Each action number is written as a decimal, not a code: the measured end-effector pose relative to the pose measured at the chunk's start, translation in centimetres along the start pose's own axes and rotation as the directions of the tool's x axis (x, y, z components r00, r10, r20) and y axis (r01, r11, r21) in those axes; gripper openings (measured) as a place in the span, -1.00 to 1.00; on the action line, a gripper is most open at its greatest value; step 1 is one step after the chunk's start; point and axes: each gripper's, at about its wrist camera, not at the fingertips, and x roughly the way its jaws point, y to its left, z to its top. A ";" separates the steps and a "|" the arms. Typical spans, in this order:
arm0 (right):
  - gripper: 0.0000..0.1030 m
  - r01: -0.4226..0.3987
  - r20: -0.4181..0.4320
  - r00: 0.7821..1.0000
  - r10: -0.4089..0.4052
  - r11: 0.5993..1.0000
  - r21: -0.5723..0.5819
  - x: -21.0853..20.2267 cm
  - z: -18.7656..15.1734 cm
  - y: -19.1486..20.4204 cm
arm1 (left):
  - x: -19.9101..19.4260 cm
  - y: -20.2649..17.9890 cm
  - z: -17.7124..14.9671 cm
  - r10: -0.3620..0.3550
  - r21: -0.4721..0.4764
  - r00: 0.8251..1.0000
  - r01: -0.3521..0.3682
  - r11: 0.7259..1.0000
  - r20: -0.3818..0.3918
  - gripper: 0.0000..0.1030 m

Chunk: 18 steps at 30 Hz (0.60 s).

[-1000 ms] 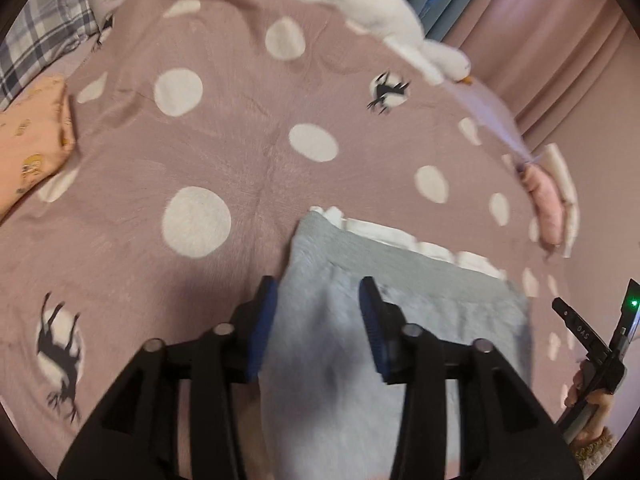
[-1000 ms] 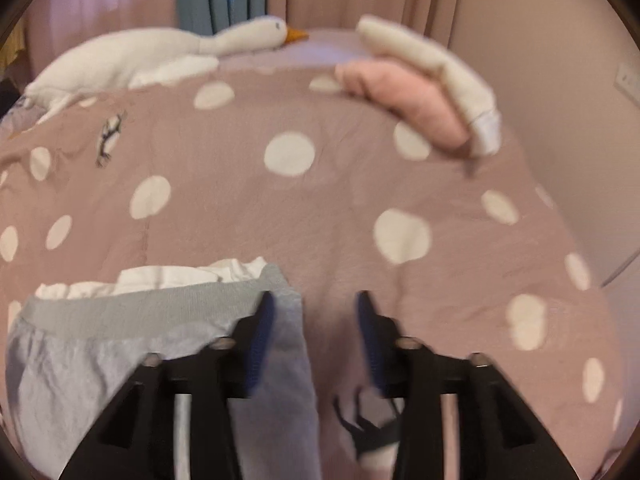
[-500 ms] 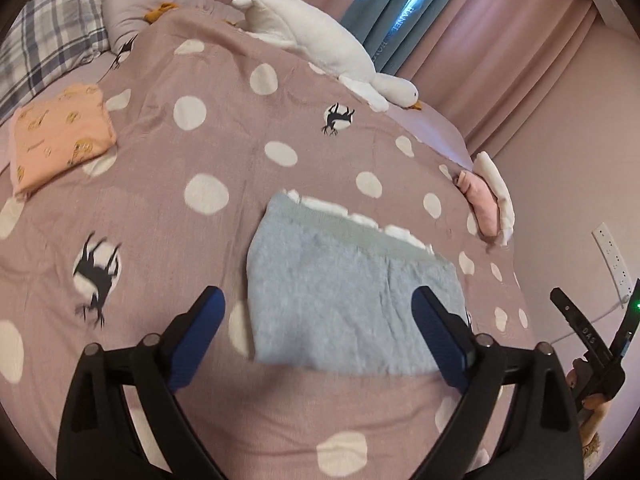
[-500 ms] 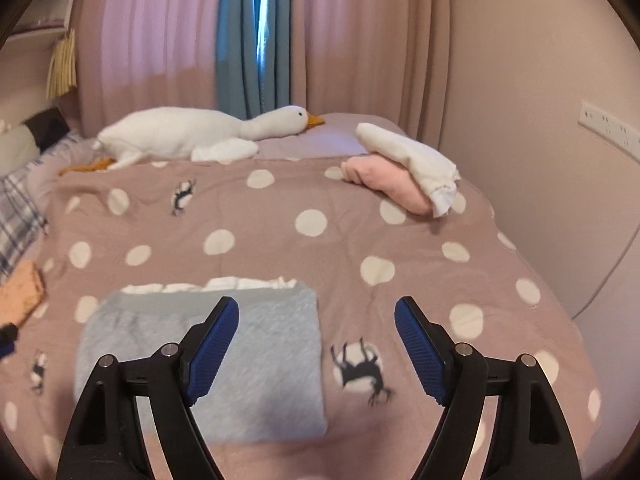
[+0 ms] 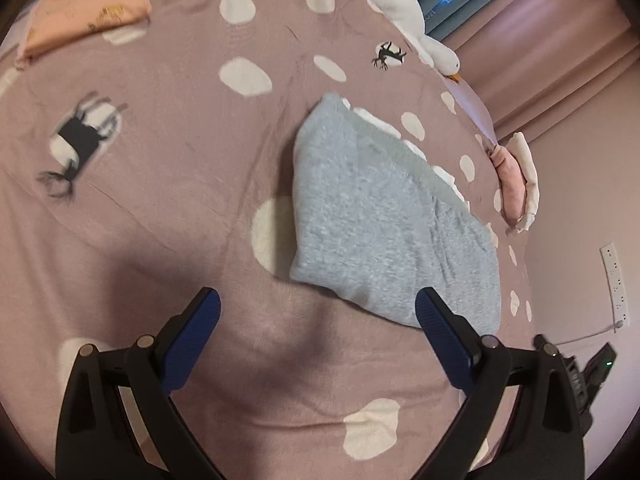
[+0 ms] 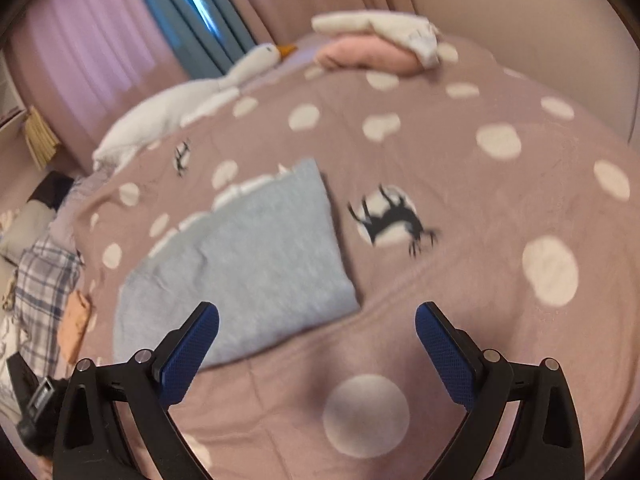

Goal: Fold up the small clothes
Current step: 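Open both tools and withdraw from the folded sweatshirt, then grasp the folded sweatshirt edge with both tools and straighten it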

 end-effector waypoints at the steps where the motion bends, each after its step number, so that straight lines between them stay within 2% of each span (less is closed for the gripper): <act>1: 0.90 -0.010 -0.015 1.000 0.010 1.000 0.009 0.7 -0.2 -0.2 | 0.3 0.0 0.1 -0.004 -0.002 1.000 0.004 1.000 -0.004 0.89; 7: 0.89 -0.099 -0.088 0.990 0.109 0.989 0.112 4.3 -1.2 -1.1 | 4.1 -0.4 0.9 -0.035 -0.017 0.998 0.034 0.999 -0.043 0.79; 9: 0.72 -0.113 -0.114 0.985 0.130 0.983 0.146 5.7 -1.3 -1.2 | 5.4 -0.4 1.3 -0.017 -0.018 0.998 0.016 1.000 -0.060 0.74; 12: 0.67 -0.134 -0.143 0.977 0.159 0.976 0.170 7.2 -1.2 -1.2 | 6.0 -0.7 2.1 -0.024 -0.004 0.999 0.024 1.000 -0.027 0.67; 14: 0.67 -0.155 -0.134 0.974 0.181 0.971 0.180 7.7 -1.1 -1.2 | 6.6 -0.4 2.7 -0.067 -0.039 0.997 0.066 0.997 -0.025 0.63; 15: 0.64 -0.166 -0.130 0.973 0.191 0.969 0.184 7.9 -0.9 -1.1 | 6.9 -0.2 3.1 -0.083 -0.068 0.996 0.081 0.994 -0.022 0.48; 16: 0.60 -0.180 -0.122 0.971 0.205 0.965 0.189 8.1 -0.7 -1.0 | 7.1 -0.1 3.2 -0.092 -0.082 0.996 0.090 0.993 -0.021 0.21; 18: 0.32 -0.192 -0.116 0.969 0.219 0.959 0.209 8.7 -0.4 -1.1 | 7.7 0.0 3.7 -0.111 -0.115 0.993 0.107 0.988 -0.034 -0.01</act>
